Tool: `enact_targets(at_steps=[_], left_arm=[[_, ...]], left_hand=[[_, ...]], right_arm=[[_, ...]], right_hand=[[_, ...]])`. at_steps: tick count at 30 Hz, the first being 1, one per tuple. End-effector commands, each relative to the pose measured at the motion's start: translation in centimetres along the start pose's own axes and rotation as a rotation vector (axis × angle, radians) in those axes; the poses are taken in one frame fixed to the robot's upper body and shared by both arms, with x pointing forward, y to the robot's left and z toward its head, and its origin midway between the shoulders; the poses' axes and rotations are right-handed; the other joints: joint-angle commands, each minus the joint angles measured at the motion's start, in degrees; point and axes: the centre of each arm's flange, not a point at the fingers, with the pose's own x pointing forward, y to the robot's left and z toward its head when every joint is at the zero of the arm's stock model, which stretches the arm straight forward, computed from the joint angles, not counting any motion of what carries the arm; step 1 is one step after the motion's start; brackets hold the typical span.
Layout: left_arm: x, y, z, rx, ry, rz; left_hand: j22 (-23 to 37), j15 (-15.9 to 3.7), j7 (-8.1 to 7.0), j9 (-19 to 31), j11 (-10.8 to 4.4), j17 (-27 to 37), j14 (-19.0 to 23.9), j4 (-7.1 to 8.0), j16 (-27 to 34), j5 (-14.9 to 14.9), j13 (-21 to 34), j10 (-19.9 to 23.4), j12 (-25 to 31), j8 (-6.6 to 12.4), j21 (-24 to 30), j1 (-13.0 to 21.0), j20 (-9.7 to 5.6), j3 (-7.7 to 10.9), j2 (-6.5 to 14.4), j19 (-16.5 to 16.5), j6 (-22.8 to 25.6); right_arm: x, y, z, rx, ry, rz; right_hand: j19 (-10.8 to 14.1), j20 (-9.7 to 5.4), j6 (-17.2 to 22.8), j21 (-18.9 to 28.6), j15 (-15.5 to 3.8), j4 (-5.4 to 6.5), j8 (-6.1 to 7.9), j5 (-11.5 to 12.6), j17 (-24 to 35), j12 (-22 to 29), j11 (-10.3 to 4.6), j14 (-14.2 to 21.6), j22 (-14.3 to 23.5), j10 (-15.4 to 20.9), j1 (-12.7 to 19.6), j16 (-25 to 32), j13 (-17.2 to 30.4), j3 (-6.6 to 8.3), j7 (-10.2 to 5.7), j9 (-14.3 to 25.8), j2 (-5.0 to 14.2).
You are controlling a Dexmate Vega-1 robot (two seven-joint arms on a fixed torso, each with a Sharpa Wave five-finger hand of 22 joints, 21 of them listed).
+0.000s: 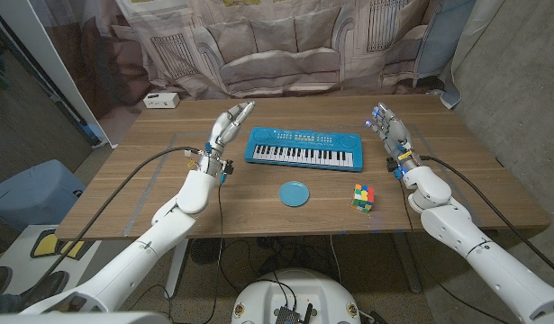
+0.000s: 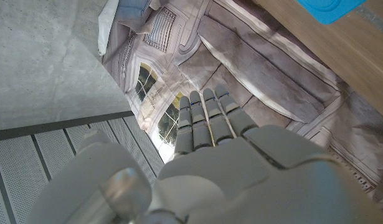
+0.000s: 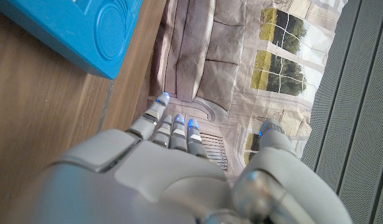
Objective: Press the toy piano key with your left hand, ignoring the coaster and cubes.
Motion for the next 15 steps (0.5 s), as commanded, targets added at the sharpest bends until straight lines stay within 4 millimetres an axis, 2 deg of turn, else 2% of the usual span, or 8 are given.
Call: enact_targets(at_steps=[1, 15], left_arm=[[-0.4, -0.7, 1.0, 0.122, -0.018, -0.007], [-1.6, -1.4, 2.4, 0.267, -0.030, 0.025]], left_hand=[[0.21, -0.08, 0.14, 0.14, 0.06, 0.25, 0.58, -0.32, -0.21, 0.34, 0.25, 0.30, 0.04, 0.04, -0.08, 0.85, 0.05, 0.14, 0.15, 0.41, 0.54], [0.22, -0.25, -0.11, 0.15, -0.23, 0.25, 1.03, -0.54, -0.43, 0.42, 0.27, 1.08, -0.01, -0.07, -0.21, 1.21, 0.19, 0.23, 0.34, 0.99, 1.34]], right_arm=[[-1.1, 0.3, 0.1, -0.001, 0.002, -0.014], [-2.3, 0.8, 0.2, -0.010, 0.002, -0.031]], right_hand=[[0.00, 0.38, 0.42, -0.24, 0.40, 0.03, 0.01, -0.16, 0.18, -0.24, 0.34, -0.03, 0.32, 0.33, 0.17, -0.06, 0.28, -0.41, 0.22, 0.27, 0.37], [-0.15, 0.41, 0.48, -0.59, 0.36, 0.01, 0.00, -0.14, 0.10, -0.34, 0.43, -0.38, 0.33, 0.17, 0.14, -0.22, 0.29, -0.56, 0.21, 0.26, 0.44]])
